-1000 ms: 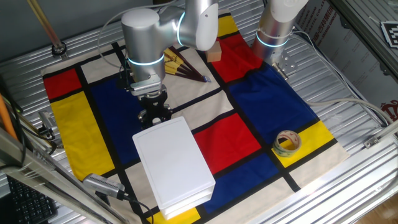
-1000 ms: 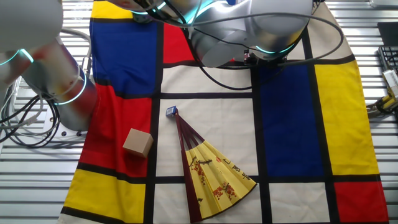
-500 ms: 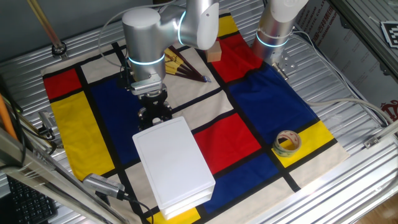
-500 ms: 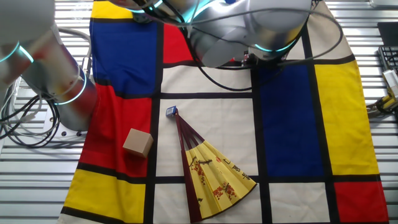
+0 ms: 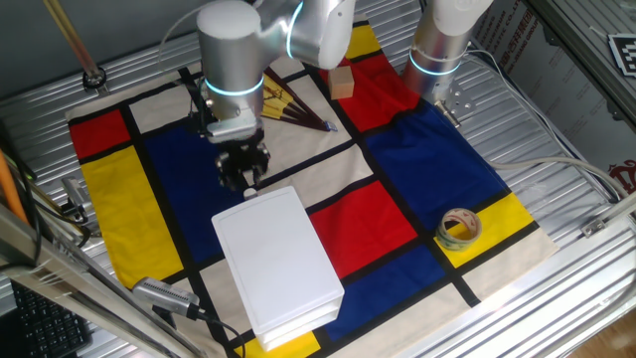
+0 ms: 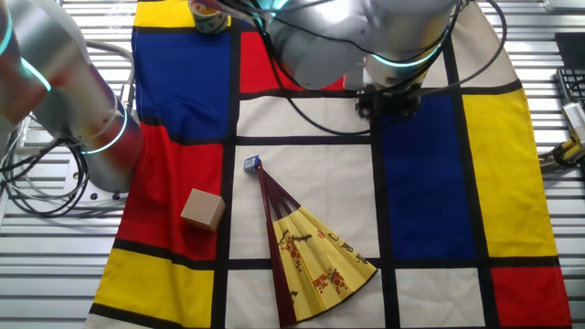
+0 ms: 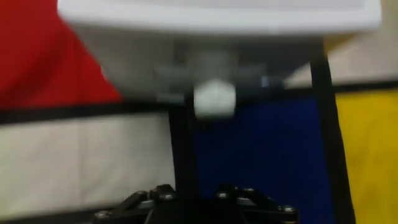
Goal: Grasp the handle and close the drawer
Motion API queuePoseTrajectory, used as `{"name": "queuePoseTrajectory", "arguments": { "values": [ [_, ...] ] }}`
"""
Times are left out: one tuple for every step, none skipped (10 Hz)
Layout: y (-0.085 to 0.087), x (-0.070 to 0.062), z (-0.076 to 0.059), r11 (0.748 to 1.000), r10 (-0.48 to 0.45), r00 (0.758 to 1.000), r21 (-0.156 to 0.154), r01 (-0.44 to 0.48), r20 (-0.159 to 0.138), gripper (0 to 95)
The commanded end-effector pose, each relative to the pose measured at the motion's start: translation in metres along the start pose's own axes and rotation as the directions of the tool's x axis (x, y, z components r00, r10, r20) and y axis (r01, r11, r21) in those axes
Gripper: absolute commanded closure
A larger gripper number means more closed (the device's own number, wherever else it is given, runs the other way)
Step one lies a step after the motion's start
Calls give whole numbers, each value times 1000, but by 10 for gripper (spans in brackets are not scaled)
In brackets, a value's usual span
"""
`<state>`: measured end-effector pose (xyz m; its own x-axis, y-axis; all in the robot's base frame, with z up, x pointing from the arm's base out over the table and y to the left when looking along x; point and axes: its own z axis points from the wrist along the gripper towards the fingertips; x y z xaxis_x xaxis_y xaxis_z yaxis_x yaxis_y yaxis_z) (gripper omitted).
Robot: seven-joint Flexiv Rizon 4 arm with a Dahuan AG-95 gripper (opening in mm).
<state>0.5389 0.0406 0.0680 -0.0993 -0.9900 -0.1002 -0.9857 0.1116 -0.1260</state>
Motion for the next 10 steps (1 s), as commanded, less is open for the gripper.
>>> {"name": "queuePoseTrajectory", "arguments": {
  "values": [
    [2,21,-10,999,50,998,2,-50,-26,760],
    [2,21,-11,999,52,998,0,-52,-23,760],
    [2,23,-13,998,55,998,-2,-55,-29,760],
    [2,23,-13,998,60,997,1,-60,-41,760],
    [2,23,-13,998,59,997,1,-59,-50,760],
    [2,23,-14,998,56,997,-1,-56,-47,760],
    [2,23,-14,998,58,997,-6,-58,-45,760],
    [2,23,-14,998,57,997,-5,-57,-44,760],
    [2,23,-14,998,63,997,-6,-63,-40,760],
    [2,23,-14,998,63,998,-8,-63,-26,760]
  ]
}}
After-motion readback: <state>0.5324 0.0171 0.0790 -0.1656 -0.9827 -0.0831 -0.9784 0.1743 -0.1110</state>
